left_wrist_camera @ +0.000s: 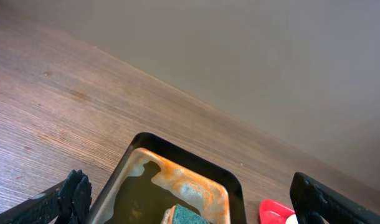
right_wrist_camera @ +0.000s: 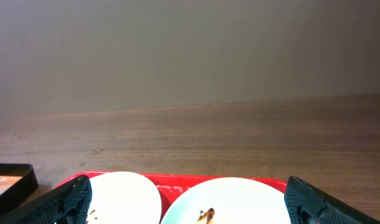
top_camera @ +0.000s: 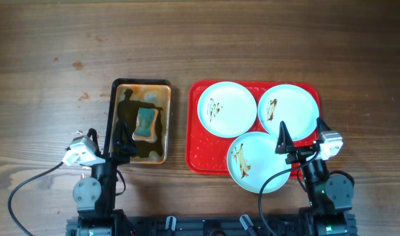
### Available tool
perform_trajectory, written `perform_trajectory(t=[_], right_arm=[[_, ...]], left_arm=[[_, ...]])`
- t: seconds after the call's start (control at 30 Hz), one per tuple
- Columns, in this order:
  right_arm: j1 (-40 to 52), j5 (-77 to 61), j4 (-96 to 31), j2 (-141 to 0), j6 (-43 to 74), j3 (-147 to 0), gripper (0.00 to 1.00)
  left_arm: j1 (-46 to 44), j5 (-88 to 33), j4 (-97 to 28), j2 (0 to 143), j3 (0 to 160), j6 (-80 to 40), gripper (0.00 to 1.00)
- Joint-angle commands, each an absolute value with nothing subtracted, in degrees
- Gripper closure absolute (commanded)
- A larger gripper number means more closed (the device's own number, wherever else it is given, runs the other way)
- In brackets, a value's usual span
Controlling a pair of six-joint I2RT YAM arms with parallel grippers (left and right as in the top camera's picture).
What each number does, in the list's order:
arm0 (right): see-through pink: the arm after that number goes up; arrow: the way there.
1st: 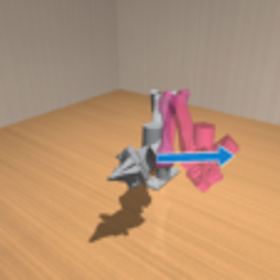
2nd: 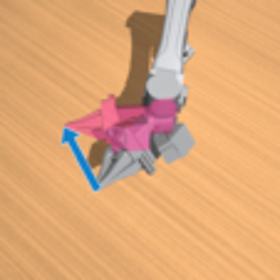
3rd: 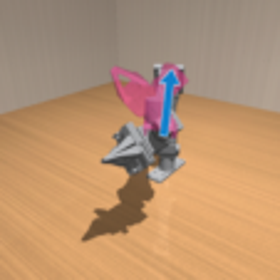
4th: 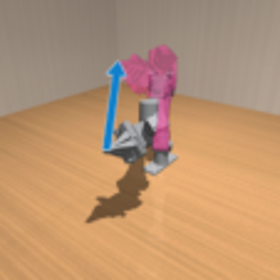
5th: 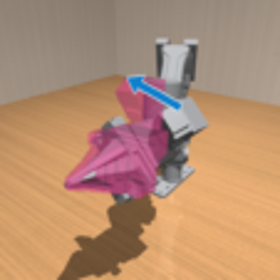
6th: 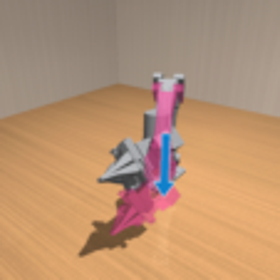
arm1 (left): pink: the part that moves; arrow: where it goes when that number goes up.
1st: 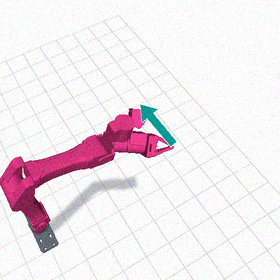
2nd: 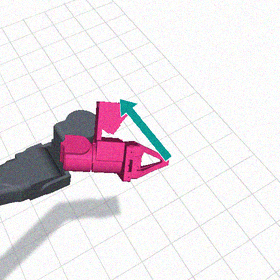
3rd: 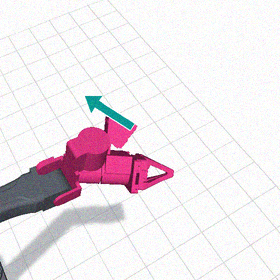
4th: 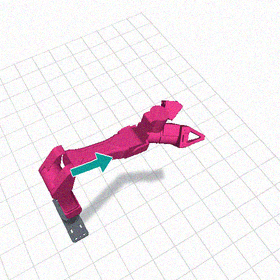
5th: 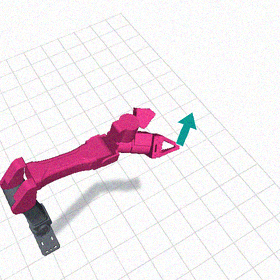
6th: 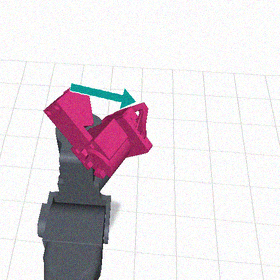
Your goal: Clean dirty plates on tray and stack at the side
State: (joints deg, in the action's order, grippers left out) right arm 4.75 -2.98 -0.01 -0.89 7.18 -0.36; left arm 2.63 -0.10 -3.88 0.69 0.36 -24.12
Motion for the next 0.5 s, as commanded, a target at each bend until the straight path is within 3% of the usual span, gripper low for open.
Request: perform_trajectory(t=[0.0, 0.2, 0.3, 0.47], right_arm=[[5.0, -3.9, 0.1, -1.0, 6.2, -0.3, 0.0], [5.0, -3.9, 0.1, -1.0, 6.2, -0.3, 0.0], [5.0, -3.9, 0.1, -1.0, 6.2, -0.3, 0.0], [5.0, -3.9, 0.1, -1.0, 6.2, -0.3, 0.01]], left_arm=[[2.4, -7.1, -4.1, 0.8, 0.5, -22.7, 0.0], [2.3, -12.0, -12.1, 15.1, 11.0, -13.6, 0.0], [2.3, -12.1, -18.3, 31.0, 23.0, -10.6, 0.0], [2.3, -12.2, -43.9, 62.1, 50.9, -7.5, 0.0]])
